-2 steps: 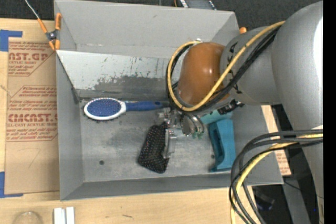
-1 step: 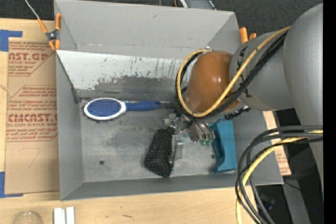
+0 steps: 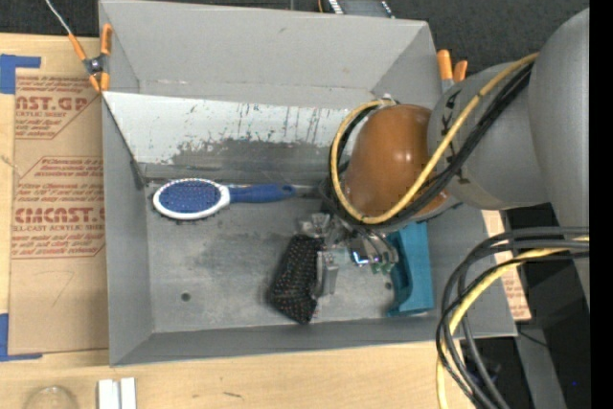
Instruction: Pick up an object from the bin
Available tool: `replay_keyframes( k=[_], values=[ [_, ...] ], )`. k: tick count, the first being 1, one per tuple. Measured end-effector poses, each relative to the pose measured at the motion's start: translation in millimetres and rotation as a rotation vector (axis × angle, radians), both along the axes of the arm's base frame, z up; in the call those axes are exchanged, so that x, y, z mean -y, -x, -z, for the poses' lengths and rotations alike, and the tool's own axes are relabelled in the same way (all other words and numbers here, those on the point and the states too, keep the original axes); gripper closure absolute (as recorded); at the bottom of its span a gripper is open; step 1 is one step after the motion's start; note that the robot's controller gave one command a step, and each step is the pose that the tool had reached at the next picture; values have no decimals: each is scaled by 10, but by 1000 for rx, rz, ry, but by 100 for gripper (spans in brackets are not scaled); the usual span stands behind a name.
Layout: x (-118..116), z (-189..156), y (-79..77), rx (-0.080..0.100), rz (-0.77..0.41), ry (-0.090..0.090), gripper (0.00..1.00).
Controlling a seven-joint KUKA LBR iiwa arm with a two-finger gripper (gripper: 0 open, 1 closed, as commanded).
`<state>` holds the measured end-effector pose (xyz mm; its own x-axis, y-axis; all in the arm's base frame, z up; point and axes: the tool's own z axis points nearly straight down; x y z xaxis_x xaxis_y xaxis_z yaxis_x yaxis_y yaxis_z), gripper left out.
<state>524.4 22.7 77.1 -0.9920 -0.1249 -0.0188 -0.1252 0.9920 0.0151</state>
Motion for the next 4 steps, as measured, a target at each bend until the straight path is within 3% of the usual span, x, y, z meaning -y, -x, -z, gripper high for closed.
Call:
replay_keyframes(
  k=[1,2,3,4],
  values=[
    [718,10,134,40,-42,0,100],
    [312,-21,217,106,-129,3,100],
    [469,14,256,138,-158,1,100],
    [654,81,-457,90,-231,-9,100]
  ],
)
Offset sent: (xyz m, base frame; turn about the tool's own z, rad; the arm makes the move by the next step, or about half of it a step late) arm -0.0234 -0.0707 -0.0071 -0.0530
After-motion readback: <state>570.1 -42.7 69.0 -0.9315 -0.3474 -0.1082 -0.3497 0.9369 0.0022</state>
